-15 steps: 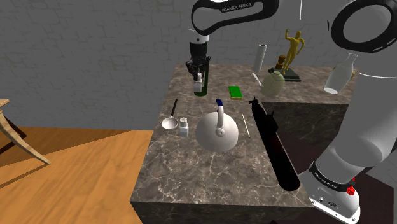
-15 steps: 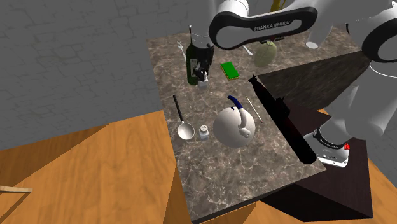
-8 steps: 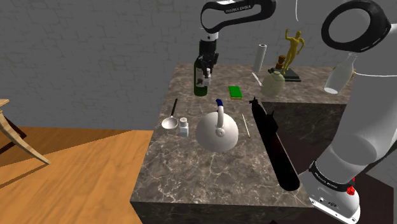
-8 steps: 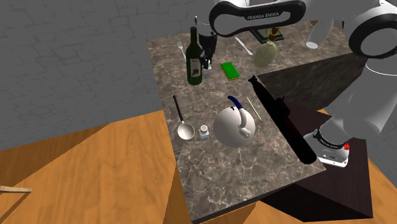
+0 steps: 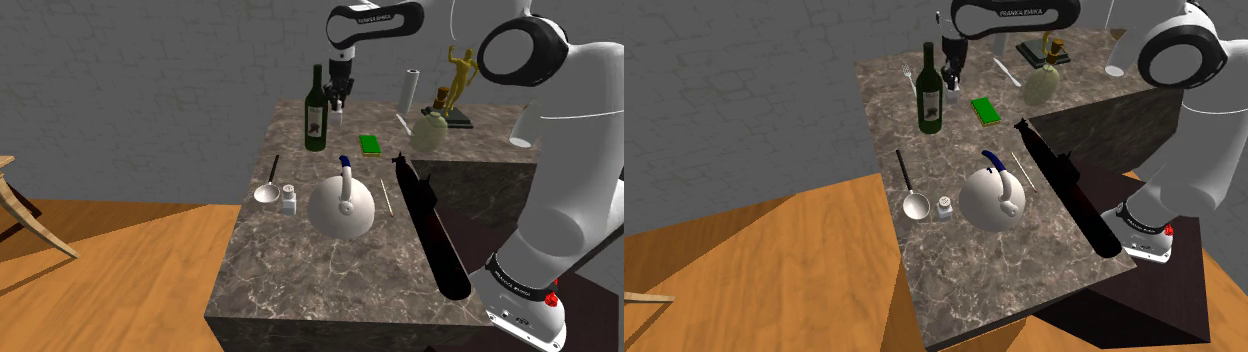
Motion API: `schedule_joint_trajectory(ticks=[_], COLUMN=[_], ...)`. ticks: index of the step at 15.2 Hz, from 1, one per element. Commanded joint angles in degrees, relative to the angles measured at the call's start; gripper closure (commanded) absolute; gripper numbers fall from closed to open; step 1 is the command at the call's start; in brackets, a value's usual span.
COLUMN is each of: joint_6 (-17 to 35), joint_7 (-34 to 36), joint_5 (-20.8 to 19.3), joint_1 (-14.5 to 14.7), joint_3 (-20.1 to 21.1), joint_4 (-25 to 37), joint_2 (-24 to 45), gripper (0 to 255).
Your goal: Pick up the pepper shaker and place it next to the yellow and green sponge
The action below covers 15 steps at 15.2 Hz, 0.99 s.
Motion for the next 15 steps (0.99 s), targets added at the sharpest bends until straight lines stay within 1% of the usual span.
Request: schedule_joint_trajectory(ticks=[1,4,7,8,9,12,15], joint_6=[-1.17,-3.34,-6.73,-8.37,-12.36,-8.53,-5.43], joint_7=[-1.97,-4.97,-8.0,-9.06,-10.88,-10.53,-10.28], joint_5=[-0.26,-0.61,-1.0,-1.15,-1.45,-1.34,-1.31], joint_1=[-0.94,-2.35,-3.45,-3.69,-3.72,-4.33,-4.75], joint_3=[-0.65,-1.6,-2.51,-2.84,-3.44,-3.29,-3.21], joint_4=[4.09,11.09,20.82,25.2,35.19,29.35,25.19], joint_2=[2.82,7.52,13.71,16.38,22.25,20.3,19.27], gripper=[255,255,255,255,255,255,255])
